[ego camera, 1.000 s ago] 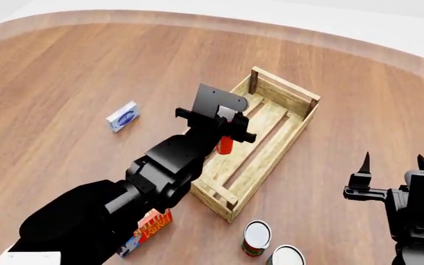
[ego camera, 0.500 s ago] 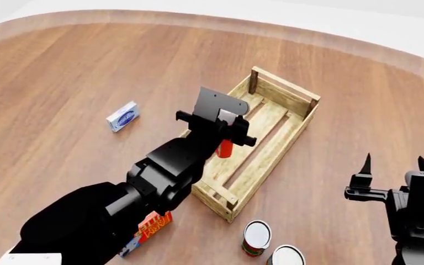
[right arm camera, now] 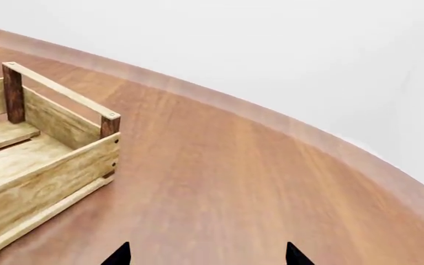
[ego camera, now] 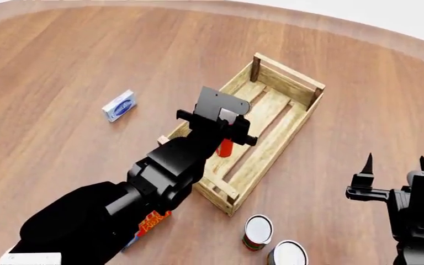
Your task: Pick up the ketchup, and put it in the wooden tray.
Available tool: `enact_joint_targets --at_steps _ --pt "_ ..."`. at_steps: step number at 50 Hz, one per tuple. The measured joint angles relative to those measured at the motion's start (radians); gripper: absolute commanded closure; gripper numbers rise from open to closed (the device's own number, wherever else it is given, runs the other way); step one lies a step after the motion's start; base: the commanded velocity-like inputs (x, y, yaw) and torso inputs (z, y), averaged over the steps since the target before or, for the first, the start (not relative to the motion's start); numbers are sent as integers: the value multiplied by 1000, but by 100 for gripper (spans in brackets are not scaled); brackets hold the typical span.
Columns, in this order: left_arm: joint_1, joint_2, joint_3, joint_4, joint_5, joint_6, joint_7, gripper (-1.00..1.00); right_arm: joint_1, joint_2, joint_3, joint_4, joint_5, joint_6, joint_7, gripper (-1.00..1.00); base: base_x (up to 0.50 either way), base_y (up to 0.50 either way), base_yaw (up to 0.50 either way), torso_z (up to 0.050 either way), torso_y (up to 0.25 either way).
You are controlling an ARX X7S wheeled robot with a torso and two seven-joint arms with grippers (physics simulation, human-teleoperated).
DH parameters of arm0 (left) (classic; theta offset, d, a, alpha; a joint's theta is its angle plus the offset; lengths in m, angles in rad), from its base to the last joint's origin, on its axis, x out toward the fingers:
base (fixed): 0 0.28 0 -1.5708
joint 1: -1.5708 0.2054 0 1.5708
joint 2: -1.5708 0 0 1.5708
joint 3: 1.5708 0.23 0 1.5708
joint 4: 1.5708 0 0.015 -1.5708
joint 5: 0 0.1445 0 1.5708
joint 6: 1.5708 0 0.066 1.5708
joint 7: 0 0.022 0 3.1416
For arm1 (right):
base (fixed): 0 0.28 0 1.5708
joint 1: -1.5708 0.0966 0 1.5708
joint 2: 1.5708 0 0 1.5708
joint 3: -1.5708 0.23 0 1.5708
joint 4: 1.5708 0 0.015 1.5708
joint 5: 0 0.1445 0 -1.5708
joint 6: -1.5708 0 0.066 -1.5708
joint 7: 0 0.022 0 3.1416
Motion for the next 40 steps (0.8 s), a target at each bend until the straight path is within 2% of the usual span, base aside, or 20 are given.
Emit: enact_joint_targets --at_steps 11,12,40 --pt "-11 1 -20 6 30 3 -4 100 2 1 -1 2 2 1 1 -100 0 0 0 0 -44" --pt "-11 1 -20 6 31 3 -5 -100 2 1 -1 2 2 1 1 -100 0 0 0 0 0" --pt "-5 1 -5 -2 10 3 -10 -100 12 -2 -8 15 2 -12 5 -100 0 0 0 0 0"
